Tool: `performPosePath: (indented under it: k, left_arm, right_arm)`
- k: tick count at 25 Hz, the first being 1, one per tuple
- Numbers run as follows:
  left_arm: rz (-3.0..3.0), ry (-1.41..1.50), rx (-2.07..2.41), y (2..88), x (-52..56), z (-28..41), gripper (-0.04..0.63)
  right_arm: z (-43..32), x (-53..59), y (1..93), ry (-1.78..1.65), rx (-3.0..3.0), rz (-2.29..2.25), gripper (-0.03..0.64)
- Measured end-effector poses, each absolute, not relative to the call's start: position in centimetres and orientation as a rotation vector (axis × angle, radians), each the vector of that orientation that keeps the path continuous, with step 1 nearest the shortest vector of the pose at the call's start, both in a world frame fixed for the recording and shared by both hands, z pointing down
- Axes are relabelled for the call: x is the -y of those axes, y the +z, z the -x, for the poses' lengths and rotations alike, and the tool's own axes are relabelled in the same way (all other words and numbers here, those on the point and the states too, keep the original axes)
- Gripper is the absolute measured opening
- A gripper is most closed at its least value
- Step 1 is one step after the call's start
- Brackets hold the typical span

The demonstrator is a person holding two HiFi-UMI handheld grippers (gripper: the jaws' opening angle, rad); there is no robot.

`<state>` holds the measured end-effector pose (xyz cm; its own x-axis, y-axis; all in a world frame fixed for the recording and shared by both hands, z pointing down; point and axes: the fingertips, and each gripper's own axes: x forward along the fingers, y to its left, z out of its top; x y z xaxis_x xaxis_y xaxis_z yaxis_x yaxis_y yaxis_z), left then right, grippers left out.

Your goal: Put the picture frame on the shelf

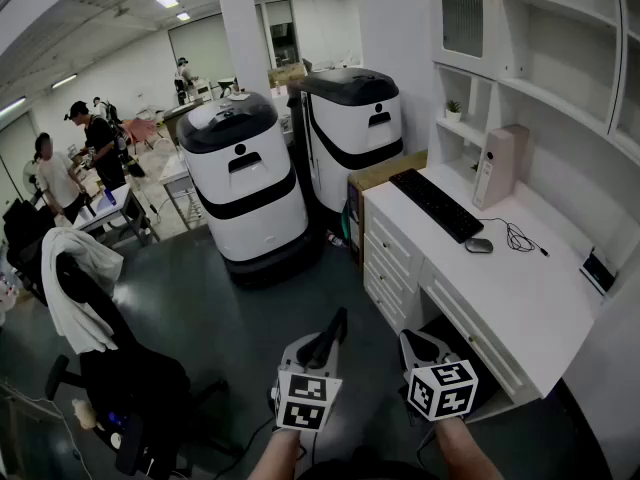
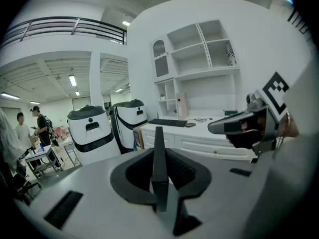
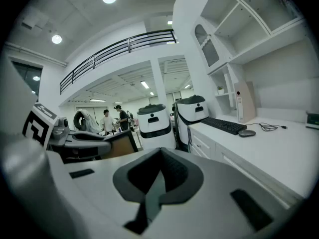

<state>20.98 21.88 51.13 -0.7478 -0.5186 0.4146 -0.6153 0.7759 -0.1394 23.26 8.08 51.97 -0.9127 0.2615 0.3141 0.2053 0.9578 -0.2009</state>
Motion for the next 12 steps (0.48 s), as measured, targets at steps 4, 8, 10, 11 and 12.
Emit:
performPosePath:
  k: [4, 8, 10, 11, 12]
  left_arm:
    - [-0.866, 0.379, 2.615, 51.1, -21.8, -20.4, 0.066]
    - [-0.858, 0.376, 2.618, 51.0, -21.6, -19.9, 0.066]
    - [-0.856, 0.379, 2.623, 50.9, -21.6, -19.5, 0.066]
    - [-0.857, 0.381, 2.625, 50.9, -21.6, -19.3, 0.066]
    - [-0.857, 0.382, 2.626, 50.8, -21.5, -19.0, 0.066]
  right_arm:
    - [-22.7, -8.0, 51.9, 0.241, 2.77, 0.34, 0.0]
    - [-22.2, -8.0, 51.8, 0.258, 2.779, 0.348, 0.0]
    - [-21.9, -7.9, 51.9, 0.262, 2.782, 0.35, 0.0]
    - [-21.7, -7.8, 51.9, 0.264, 2.782, 0.348, 0.0]
    - [-21.5, -7.7, 51.9, 0.266, 2.781, 0.344, 0.0]
